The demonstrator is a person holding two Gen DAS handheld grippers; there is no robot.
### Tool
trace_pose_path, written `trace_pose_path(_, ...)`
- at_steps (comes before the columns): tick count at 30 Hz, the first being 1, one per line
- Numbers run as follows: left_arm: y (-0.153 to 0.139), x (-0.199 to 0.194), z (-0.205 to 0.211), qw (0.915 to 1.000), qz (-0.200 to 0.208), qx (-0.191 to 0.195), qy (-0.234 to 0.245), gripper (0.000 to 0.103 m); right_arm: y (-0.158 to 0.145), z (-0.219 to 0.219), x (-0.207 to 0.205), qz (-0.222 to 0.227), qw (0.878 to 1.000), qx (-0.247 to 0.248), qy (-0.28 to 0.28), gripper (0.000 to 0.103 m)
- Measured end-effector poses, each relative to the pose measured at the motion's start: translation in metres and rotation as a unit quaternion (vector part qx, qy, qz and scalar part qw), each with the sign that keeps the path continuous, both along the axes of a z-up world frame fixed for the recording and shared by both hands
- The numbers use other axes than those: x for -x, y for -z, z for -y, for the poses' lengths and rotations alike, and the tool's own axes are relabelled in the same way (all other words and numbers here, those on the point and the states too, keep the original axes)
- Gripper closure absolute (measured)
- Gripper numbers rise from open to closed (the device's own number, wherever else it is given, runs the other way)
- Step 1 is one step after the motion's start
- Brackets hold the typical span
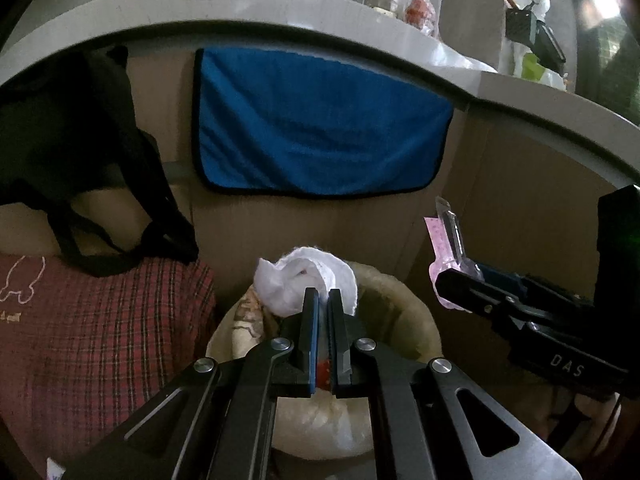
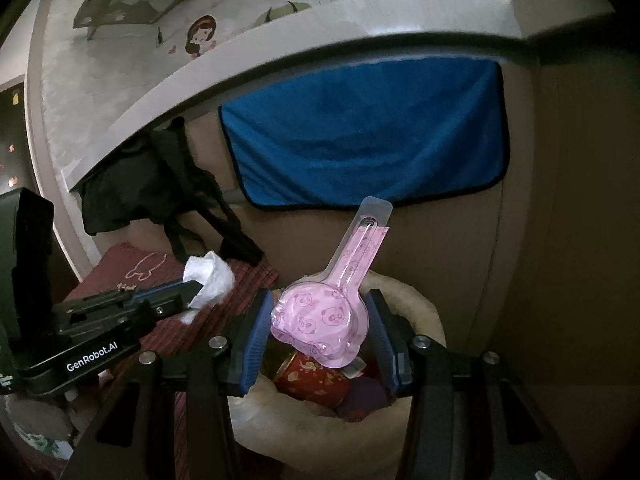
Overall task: Collect trash
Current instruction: 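Open both tools over the bin to drop the tissue and pink toy, then move both tools back over the bed toward the pad and tissue pack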
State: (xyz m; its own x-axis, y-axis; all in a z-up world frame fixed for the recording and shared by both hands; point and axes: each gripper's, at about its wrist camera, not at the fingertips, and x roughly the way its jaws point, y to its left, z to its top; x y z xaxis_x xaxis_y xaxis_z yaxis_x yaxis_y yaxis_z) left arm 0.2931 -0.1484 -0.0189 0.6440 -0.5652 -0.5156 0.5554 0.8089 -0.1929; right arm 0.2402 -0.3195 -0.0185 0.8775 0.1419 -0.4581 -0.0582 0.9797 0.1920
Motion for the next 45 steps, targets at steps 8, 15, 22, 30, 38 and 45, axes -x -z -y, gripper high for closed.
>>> trace_pose_path(8,0.019,-0.027,0.002,0.9983,-0.049,0.018,0.026,0.096,0.016,0.007,-0.024,-0.018,1.0,-0.019,-0.015,0.058)
trace_pose_path(15,0.024,-0.042,-0.021,0.9949,-0.081,0.058,0.015,0.055,0.032,0.017,-0.029,-0.029,0.999,-0.036,0.007,0.043)
trace_pose_path(22,0.005,-0.037,-0.053,0.9931,-0.077,0.085,-0.023,0.054,0.025,0.012,-0.013,-0.028,0.999,-0.044,0.012,0.043)
trace_pose_path(30,-0.028,0.014,-0.11,0.9937,-0.033,0.092,-0.056,0.049,0.0,-0.03,0.026,-0.006,0.999,-0.039,-0.015,0.043)
trace_pose_path(38,-0.07,0.081,-0.221,0.9894,0.033,0.077,-0.119,0.048,-0.014,-0.116,0.062,-0.013,0.995,-0.038,-0.094,0.04)
trace_pose_path(45,-0.099,0.137,-0.337,0.9736,0.075,0.042,-0.211,0.048,-0.005,-0.208,0.067,-0.04,0.982,-0.02,-0.182,0.04)
